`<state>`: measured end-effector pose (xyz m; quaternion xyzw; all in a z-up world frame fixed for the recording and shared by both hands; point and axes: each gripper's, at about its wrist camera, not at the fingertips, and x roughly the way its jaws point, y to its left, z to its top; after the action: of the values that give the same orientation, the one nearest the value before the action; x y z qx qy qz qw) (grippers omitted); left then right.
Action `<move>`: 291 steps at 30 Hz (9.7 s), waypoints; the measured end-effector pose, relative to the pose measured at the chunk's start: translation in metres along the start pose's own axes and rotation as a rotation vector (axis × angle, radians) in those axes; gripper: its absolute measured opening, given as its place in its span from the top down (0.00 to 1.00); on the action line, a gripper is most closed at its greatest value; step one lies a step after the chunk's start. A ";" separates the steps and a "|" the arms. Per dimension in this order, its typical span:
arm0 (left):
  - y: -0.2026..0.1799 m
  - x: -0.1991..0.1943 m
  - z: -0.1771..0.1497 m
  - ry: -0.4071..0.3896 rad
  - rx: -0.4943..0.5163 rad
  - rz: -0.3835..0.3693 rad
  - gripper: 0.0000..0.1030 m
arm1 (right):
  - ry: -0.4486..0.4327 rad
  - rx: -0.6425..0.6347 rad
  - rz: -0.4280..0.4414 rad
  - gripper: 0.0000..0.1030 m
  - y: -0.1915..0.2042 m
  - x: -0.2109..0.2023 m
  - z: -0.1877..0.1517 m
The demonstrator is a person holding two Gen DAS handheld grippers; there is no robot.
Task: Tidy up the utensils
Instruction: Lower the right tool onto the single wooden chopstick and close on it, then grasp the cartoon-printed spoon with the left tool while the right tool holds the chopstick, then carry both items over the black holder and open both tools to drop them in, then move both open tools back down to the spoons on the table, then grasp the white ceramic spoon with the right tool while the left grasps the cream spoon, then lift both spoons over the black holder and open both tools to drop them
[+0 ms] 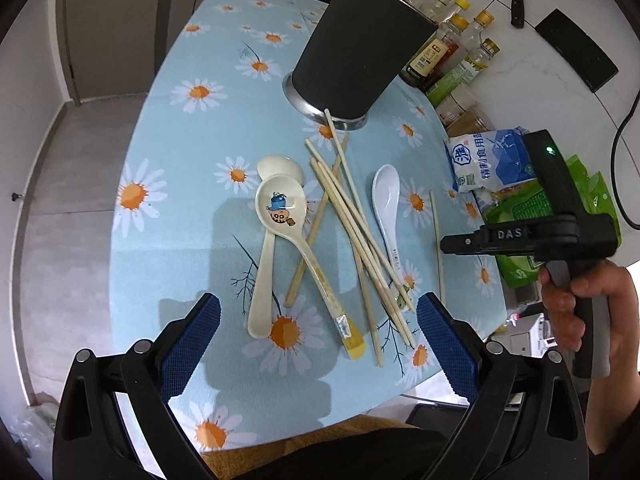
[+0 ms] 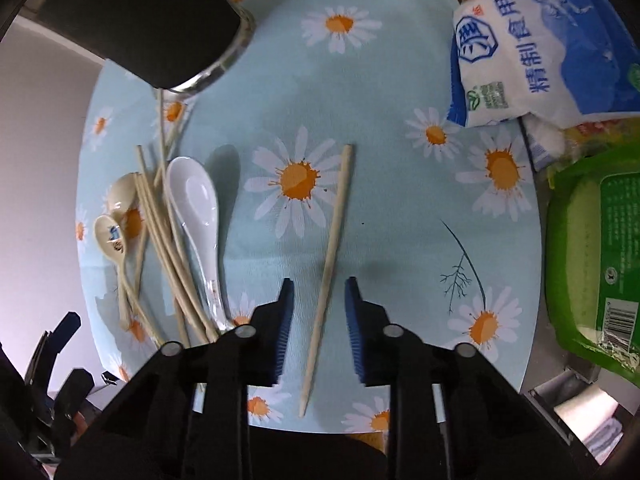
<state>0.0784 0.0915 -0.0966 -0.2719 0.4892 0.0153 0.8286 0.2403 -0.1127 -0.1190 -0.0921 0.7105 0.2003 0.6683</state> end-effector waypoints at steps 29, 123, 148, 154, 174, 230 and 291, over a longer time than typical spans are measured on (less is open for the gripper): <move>0.039 0.033 0.046 0.066 0.025 -0.054 0.39 | -0.023 0.071 -0.074 0.95 0.007 0.001 -0.001; -0.113 -0.053 0.226 -0.693 0.480 0.309 0.97 | -0.949 -0.378 0.491 0.95 0.066 -0.183 0.127; -0.092 -0.019 0.213 -0.541 0.391 0.221 0.86 | -0.860 -0.301 0.460 0.79 0.053 -0.152 0.116; -0.090 -0.026 0.209 -0.546 0.375 0.213 0.86 | -0.866 -0.299 0.462 0.79 0.051 -0.159 0.107; -0.052 -0.050 0.149 -0.456 0.236 0.137 0.77 | -0.777 -0.370 0.419 0.73 0.022 -0.146 0.036; 0.012 0.064 0.055 0.120 0.060 0.182 0.70 | -0.229 -0.415 0.424 0.96 0.015 0.008 0.035; -0.062 -0.051 0.111 -0.264 0.207 0.078 0.94 | -0.660 -0.555 0.471 0.96 0.047 -0.142 0.022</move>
<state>0.1588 0.1027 0.0132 -0.1615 0.3852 0.0324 0.9080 0.2544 -0.0808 0.0286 -0.0348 0.3821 0.5462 0.7447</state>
